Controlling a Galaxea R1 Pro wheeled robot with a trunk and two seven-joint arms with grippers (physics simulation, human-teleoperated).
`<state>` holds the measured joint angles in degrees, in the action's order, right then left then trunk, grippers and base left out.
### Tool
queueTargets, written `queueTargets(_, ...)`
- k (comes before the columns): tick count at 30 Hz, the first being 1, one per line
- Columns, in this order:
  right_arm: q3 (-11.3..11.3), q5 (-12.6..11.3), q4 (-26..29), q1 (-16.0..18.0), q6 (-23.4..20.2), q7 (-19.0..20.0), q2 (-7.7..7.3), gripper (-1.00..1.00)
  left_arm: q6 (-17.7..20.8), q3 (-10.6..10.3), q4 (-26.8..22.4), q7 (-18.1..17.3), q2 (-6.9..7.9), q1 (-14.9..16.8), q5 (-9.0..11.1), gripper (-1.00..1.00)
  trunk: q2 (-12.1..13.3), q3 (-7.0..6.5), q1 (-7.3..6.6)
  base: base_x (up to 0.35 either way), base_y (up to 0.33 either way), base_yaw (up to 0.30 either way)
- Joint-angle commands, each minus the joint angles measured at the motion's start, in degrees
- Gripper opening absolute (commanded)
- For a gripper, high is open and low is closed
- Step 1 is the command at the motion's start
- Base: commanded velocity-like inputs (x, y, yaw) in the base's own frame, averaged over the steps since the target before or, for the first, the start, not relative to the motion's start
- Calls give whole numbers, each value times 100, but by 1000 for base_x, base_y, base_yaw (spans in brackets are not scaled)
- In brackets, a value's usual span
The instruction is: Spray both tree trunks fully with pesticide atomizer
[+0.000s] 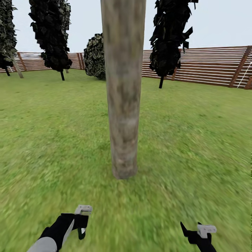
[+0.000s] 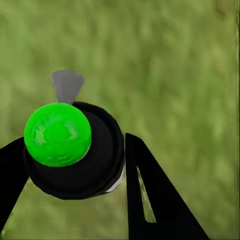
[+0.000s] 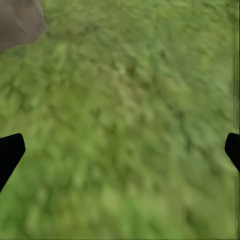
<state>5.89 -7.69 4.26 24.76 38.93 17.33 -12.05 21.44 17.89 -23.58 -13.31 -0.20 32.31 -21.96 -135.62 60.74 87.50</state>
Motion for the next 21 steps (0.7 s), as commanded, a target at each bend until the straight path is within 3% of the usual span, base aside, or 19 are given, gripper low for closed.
queueTargets(1,3,-3,-3,-3,0,-1,1,100,4,-3,-20,-3,-26,74,-6,-100,0,0,0,288,0,-263)
queueTargets(5,8,-4,-1,-6,0,-1,-5,100,49,-25,-178,-15,-49,284,-8,-100,0,0,0,116,0,-271)
queueTargets(6,17,-13,4,-6,0,-11,-1,100,619,-51,-423,-72,-169,893,-4,-100,0,0,0,0,0,-7)
queueTargets(7,17,-13,4,-6,-4,-11,0,100,630,-50,-421,-73,-173,948,-3,-100,0,0,0,0,0,-3)
queueTargets(21,9,-5,-13,-14,-9,-10,27,100,730,-109,-419,-75,-212,953,-43,-100,0,0,0,-72,0,-10)
